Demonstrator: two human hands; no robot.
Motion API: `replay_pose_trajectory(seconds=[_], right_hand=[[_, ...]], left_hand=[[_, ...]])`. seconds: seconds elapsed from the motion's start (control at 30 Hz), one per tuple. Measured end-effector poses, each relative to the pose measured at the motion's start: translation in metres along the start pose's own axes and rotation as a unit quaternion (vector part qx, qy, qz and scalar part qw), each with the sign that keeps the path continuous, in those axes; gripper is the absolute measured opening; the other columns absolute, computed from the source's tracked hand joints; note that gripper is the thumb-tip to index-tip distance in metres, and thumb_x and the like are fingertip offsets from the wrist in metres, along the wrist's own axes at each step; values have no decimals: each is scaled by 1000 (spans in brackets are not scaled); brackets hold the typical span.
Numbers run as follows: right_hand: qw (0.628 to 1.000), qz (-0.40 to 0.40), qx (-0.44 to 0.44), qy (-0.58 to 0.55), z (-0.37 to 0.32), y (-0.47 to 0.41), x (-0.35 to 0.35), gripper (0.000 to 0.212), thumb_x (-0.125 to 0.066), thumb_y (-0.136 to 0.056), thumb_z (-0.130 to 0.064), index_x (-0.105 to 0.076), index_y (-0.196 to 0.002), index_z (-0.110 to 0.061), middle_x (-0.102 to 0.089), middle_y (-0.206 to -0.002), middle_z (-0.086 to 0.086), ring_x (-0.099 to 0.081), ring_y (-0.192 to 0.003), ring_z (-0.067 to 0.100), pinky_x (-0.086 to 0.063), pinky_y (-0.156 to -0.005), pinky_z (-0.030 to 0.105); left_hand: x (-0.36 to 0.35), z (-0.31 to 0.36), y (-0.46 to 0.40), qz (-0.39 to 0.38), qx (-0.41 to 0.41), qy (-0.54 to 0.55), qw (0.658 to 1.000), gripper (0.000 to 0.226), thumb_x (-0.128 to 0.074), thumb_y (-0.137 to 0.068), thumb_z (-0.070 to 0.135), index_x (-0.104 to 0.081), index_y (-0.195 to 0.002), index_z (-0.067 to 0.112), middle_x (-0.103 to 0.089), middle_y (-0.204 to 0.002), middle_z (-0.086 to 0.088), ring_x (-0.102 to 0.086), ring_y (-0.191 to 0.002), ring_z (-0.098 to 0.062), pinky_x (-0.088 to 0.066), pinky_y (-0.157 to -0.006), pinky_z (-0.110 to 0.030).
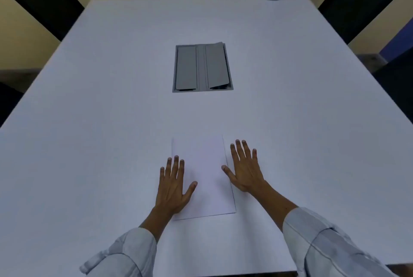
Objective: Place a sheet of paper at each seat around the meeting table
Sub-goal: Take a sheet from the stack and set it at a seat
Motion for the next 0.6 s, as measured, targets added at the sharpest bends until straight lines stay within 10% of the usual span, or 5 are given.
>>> replay_pose_trajectory(seconds=[0.33, 0.47, 0.6], right_hand=[[980, -84, -174, -53, -23, 44, -39, 69, -51, -92, -53, -32, -145, -12, -40, -143, 11, -40, -126, 32, -49, -89, 45], [958, -80, -228, -154, -33, 43, -44, 71, -66, -86, -42, -35, -141, -10, -44, -134, 12, -51, -118, 32, -50, -86, 40], [924, -64, -279, -255, -37, 36, -48, 66, -73, -83, -30, -42, -135, -7, -61, -118, 14, -60, -112, 33, -47, -90, 36]], left_hand=[[-41, -2, 44, -125, 117, 15, 985, 83, -28, -86, 61, -38, -145, 4, -30, -156, -22, -30, -143, -41, -32, -111, -57], [-51, -2, 45, -146, 121, -25, 982, 75, -40, -81, 56, -56, -132, 4, -48, -144, -26, -50, -129, -45, -48, -95, -58], [-48, -1, 43, -135, 123, -9, 983, 74, -49, -86, 53, -44, -142, 4, -31, -155, -24, -32, -142, -42, -34, -109, -57]])
Point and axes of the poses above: each hand's wrist, its own y-axis away from the middle knuckle, its own x-axis out of the back of the hand, z = x × y, the point moved 2 cm from there along -y, towards the middle knuckle
